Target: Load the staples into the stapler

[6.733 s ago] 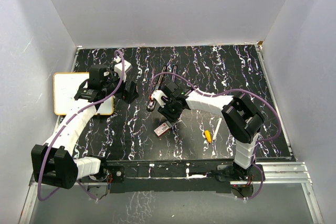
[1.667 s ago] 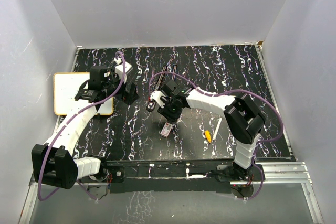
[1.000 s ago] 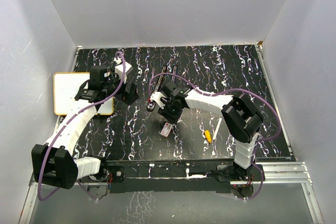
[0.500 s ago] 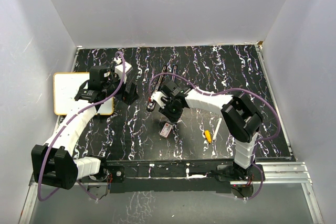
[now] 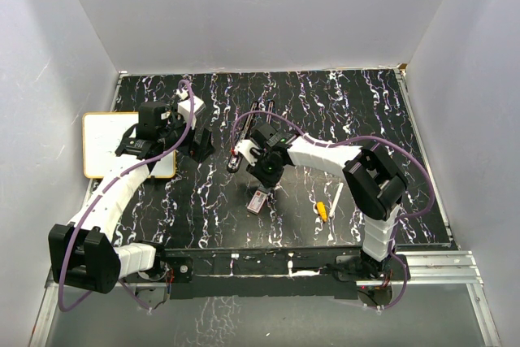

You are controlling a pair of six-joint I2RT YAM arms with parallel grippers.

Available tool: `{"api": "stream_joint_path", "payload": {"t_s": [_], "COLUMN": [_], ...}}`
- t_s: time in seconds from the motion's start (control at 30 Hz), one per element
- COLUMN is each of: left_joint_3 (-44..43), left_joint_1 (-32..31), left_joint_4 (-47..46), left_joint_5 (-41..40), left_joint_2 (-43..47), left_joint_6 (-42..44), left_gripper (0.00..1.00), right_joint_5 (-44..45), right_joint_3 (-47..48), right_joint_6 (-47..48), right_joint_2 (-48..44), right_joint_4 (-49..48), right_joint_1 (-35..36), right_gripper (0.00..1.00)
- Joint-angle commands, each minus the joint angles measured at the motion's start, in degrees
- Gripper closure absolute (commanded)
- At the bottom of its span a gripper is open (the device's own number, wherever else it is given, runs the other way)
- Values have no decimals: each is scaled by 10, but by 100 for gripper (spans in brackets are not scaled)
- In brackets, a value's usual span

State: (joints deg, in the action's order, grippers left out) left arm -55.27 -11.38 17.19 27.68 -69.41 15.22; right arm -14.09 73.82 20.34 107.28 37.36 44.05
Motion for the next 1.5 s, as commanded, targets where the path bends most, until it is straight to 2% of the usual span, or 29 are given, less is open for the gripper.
{"api": "stream_joint_path", "payload": {"t_s": [0.0, 0.6, 1.0, 1.47], "left_joint_3": [5, 5, 4, 5], "left_joint_1": [1, 0, 1, 1], "left_joint_4": [3, 6, 6, 6], "left_joint_5": [15, 15, 14, 14], "left_joint_2": [24, 26, 26, 27], "left_joint_6": [6, 8, 8, 9], "left_gripper": [3, 3, 3, 3], "right_joint_5": [-27, -71, -177, -184], "right_joint_3": [32, 45, 81, 95], "right_joint_6": [-8, -10, -4, -6], "right_joint_2": [4, 36, 66, 46], "right_joint_4": [-5, 10, 53, 55], "right_joint_1": [-5, -29, -81, -87], "right_gripper": [73, 71, 81, 88]}}
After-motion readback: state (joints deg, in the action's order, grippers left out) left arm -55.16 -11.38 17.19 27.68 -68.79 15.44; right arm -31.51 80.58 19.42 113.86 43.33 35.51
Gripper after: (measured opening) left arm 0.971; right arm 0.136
